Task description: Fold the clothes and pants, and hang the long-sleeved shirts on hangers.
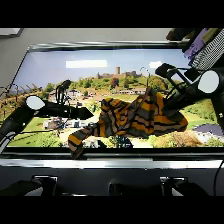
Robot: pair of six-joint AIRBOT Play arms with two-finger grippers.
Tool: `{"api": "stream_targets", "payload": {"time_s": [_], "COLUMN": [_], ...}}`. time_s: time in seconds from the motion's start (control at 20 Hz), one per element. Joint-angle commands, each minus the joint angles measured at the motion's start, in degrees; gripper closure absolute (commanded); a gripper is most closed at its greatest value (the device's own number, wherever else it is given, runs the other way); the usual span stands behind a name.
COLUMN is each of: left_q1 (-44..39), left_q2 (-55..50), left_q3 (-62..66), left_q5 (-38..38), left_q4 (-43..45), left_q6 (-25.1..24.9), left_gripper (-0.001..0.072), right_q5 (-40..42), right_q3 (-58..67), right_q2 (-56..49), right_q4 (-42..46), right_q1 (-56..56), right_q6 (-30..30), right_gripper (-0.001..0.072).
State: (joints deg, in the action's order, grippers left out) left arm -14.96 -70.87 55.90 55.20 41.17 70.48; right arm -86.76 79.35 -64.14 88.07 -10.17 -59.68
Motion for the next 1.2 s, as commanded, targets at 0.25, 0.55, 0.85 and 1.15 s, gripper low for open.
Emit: {"api": "stream_targets", "payload": {"time_s": [0.25,0.55,0.85,1.15], "left_q1": [-14.62,-17.33,-19.96,-19.93], "left_q2": [-9.88,-28.11,-37.62,-37.86], "left_q3": [4.94,24.04,33.0,32.98], "left_q5": [-23.54,-18.75,-11.76,-5.46], "left_q4": [-12.52,-12.52,-12.48,-5.51], "left_q6": [3.54,3.52,4.15,11.54], "left_gripper": [0.0092,0.0104,0.0105,0.0107], "right_q5": [-5.42,-5.35,-5.09,-5.09], "right_q3": [0.04,0.04,0.04,0.04], "right_q2": [0.11,0.09,0.09,0.09], "right_q4": [-5.42,-5.35,-4.92,-4.92], "right_q1": [-0.02,-0.02,-0.02,-0.02], "right_q6": [-5.25,-6.27,-8.76,-9.44], "right_gripper": [0.0695,0.0694,0.0694,0.0694]}}
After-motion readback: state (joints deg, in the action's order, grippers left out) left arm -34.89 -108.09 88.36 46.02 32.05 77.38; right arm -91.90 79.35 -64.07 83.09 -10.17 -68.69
